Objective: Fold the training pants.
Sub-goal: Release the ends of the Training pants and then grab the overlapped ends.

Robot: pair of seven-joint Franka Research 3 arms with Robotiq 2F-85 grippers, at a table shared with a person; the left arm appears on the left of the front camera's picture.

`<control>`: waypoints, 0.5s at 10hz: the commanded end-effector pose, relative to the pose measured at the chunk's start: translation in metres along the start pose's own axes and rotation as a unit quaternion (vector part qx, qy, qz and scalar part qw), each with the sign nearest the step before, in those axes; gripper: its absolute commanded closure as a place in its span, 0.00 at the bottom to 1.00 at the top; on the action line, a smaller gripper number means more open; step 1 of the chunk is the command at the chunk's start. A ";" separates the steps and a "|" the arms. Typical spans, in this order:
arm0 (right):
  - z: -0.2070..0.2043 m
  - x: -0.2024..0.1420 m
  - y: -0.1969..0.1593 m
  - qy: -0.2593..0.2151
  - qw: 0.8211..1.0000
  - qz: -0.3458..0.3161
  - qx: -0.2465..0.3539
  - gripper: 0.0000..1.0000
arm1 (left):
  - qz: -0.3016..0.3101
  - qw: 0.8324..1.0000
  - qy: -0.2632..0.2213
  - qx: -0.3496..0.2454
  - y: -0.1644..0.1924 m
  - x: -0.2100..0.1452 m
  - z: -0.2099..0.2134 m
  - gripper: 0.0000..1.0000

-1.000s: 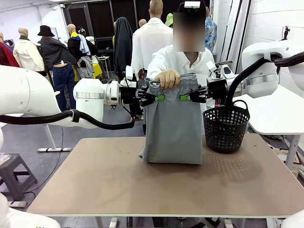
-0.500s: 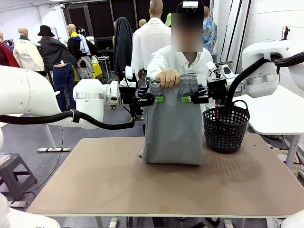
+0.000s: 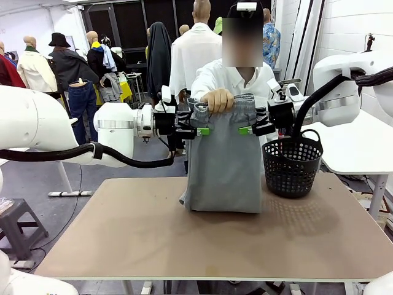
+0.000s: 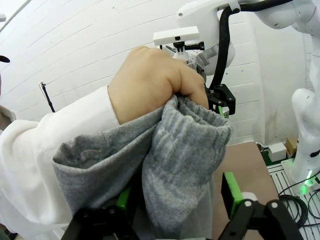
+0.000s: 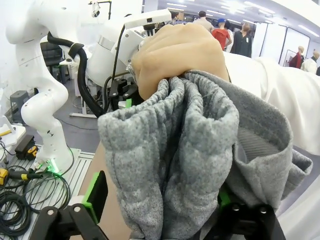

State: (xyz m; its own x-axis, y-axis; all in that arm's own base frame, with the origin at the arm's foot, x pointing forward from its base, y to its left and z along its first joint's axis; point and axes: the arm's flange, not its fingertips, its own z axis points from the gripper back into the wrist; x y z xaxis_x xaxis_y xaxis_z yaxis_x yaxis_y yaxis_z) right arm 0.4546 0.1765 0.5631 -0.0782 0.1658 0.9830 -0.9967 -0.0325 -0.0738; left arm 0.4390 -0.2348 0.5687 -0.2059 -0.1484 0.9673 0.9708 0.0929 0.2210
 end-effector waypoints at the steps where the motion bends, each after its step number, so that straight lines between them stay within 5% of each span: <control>1: 0.004 0.002 0.002 -0.008 1.000 -0.012 0.004 0.00 | 0.000 1.000 -0.006 0.018 -0.005 0.001 0.002 0.00; 5: 0.007 0.001 0.002 -0.004 1.000 0.000 -0.018 0.00 | -0.014 1.000 0.001 0.026 -0.010 0.000 0.004 0.00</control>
State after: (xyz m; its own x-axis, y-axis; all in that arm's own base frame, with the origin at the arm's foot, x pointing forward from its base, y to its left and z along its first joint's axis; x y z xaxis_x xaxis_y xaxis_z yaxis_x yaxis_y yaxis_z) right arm 0.4554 0.1720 0.5650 -0.0742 0.1648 0.9835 -0.9972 -0.0214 -0.0717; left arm 0.4356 -0.2329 0.5694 -0.2114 -0.1537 0.9652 0.9686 0.0994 0.2280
